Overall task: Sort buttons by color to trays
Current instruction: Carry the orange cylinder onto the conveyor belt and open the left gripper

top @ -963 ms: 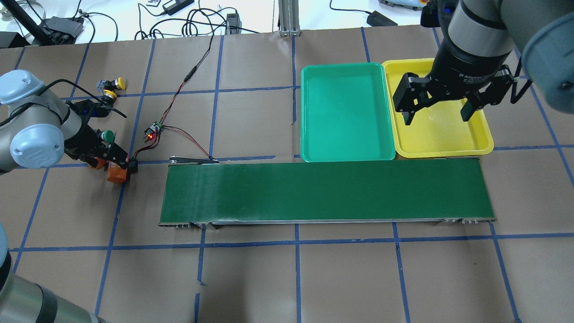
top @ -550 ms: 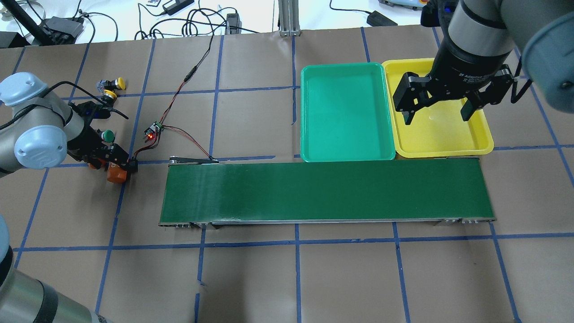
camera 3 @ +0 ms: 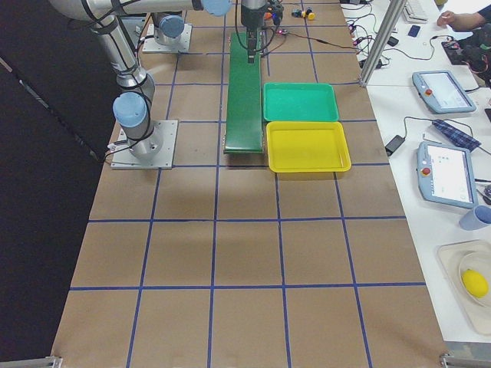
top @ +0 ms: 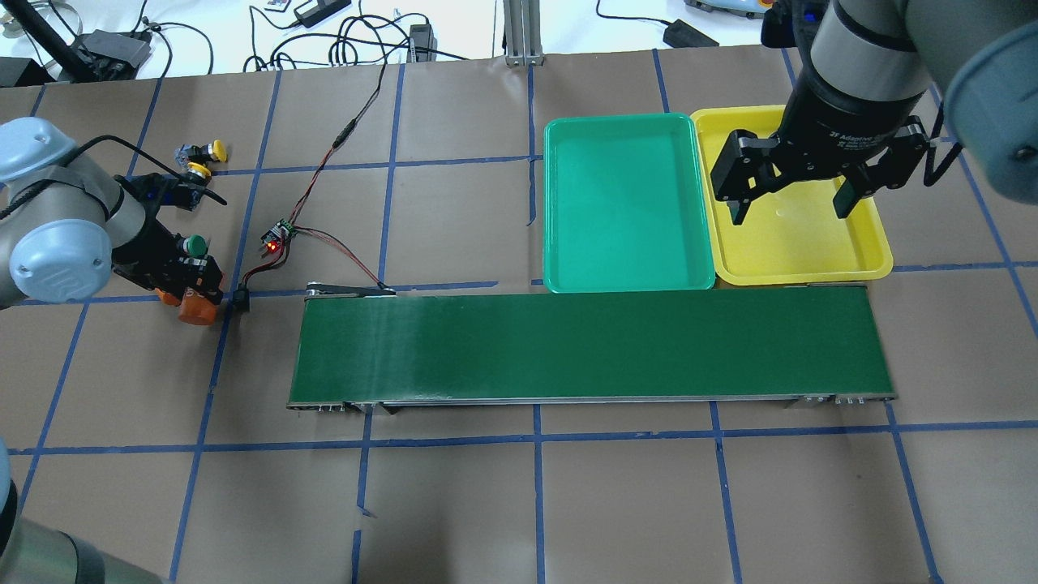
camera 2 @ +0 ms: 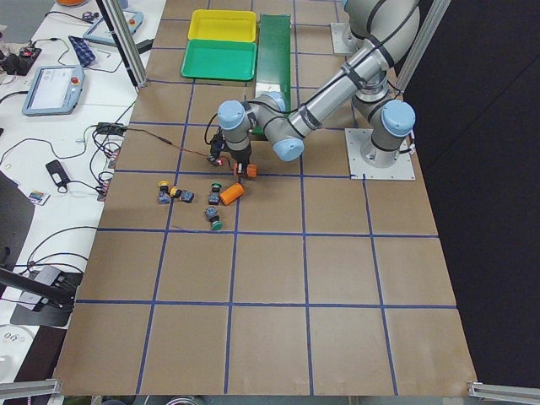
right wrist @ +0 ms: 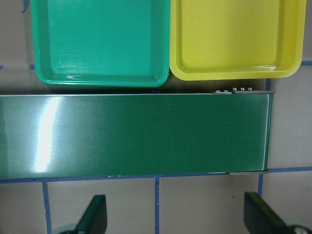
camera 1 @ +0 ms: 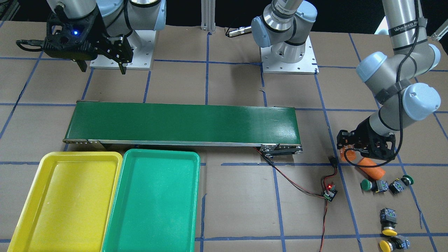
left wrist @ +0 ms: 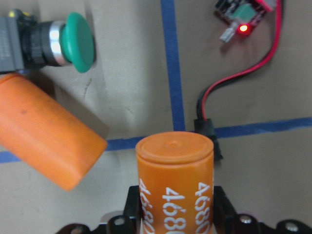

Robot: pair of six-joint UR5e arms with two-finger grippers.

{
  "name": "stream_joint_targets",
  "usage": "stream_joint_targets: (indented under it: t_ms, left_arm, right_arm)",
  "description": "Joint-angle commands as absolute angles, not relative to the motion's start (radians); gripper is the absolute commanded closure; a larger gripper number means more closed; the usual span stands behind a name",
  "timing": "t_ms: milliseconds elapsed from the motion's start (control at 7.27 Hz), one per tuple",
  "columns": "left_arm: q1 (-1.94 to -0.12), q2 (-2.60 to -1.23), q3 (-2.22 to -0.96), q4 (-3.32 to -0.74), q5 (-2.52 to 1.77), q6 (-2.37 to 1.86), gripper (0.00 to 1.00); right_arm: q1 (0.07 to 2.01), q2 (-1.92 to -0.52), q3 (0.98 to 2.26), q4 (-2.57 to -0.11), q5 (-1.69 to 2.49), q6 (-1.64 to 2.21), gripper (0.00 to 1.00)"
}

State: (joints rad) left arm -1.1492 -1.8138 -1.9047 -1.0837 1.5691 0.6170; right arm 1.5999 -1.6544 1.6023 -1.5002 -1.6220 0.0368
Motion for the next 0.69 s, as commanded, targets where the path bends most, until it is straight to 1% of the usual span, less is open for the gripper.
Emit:
stream_joint_targets:
  t_ms: [0,138,275,413,550]
  left_arm:
    - [-1.276,-1.659,-1.927,-1.259,1.522,0.789,1.0]
    - [-1.346,-1.616,-1.965,-1.273,1.496,0.866,1.0]
    - [-1.443,-1.632,-2.014,-1.253,1.503,0.988,1.0]
    - [-1.521,-1.626,-2.023,-1.226,1.503,1.02,1.0]
    - [-1.563,-1.611,-2.023,-1.207,1.503,1.041,1.0]
  right_arm:
    - [1.6,-1.657,1.603,-1.5,-1.621,0.037,0.0]
    - [1.6,-1.658,1.603,-1.499,-1.621,0.037,0.0]
    - [1.6,-1.658,1.603,-1.499,-1.623,0.037,0.0]
    - [1.6,-1.655,1.605,-1.493,-1.624,0.037,0.0]
    - [1.6,-1.657,1.603,-1.493,-1.623,0.037,0.0]
